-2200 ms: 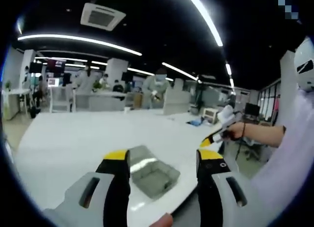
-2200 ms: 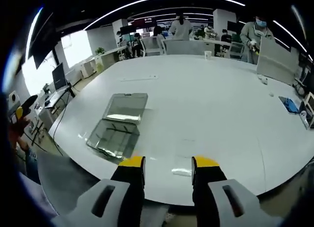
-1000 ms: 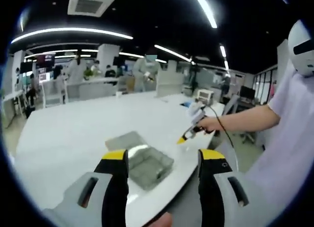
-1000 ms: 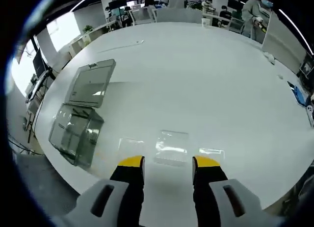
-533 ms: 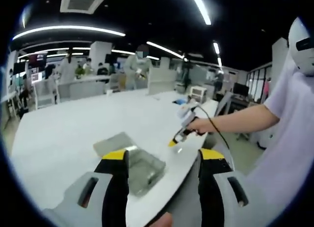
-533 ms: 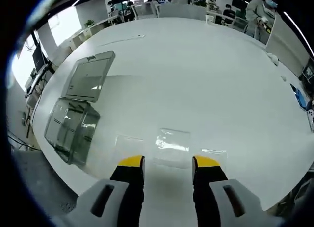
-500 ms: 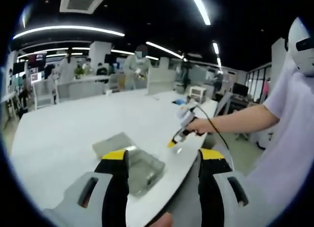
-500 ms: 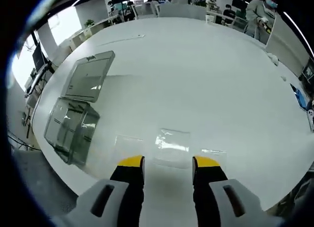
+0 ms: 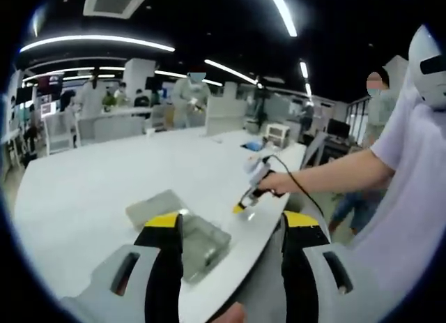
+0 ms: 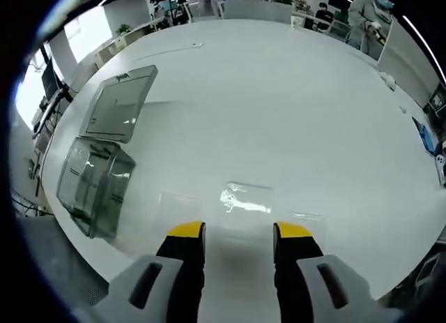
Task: Insert the divider into the dual guide fixture by aligning both edges with the guide slots and pushing it downward to the bottom, including one-sided entry, uneven engagement, binding, and posture correction.
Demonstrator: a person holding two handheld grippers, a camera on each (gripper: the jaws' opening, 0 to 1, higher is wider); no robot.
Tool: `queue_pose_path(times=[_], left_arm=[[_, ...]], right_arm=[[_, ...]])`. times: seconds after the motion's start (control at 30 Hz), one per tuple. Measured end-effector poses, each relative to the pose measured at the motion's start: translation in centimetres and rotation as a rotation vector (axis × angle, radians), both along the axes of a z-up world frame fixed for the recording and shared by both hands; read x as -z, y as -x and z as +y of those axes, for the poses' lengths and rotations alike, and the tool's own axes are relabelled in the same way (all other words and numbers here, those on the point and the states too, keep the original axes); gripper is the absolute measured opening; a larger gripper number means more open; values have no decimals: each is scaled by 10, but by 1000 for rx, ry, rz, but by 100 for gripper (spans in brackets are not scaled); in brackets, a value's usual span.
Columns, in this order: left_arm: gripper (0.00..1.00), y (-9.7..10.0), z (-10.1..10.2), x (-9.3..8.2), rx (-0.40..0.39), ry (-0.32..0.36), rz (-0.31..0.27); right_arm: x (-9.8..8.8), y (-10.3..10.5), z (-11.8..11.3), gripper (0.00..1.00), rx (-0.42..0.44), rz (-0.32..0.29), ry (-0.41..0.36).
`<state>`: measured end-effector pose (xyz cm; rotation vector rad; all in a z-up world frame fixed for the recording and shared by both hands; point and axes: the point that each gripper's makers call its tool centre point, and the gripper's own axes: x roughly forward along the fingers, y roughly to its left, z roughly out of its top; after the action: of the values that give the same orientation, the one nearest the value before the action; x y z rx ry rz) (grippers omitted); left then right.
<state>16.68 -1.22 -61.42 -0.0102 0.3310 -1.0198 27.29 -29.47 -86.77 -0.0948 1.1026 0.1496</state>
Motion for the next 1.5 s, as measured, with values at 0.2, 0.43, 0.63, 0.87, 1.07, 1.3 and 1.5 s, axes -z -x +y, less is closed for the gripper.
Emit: queue_pose_path(times=[0.2, 0.43, 0.63, 0.87, 1.07, 1.3, 1.5], left_arm=[[54, -1, 3, 1, -9, 2, 3], [54, -4, 6, 1, -17, 3, 5], [54, -6, 9, 2, -27, 7, 6], [53, -9, 9, 4, -31, 11, 12], [53, -11, 8, 3, -31, 20, 13], [53, -12, 9, 4, -33, 27, 14], [53, -12, 11, 3, -38, 34, 15]], right_arm=[[4, 0, 1, 35, 1, 15, 2], [9, 1, 0, 34, 1, 41, 18], [12, -1, -2, 34, 11, 44, 17], [12, -3, -2, 34, 22, 46, 11], [12, -4, -3, 34, 30, 52, 15], [12, -2, -3, 33, 55, 60, 16], [12, -2, -4, 33, 62, 92, 19]])
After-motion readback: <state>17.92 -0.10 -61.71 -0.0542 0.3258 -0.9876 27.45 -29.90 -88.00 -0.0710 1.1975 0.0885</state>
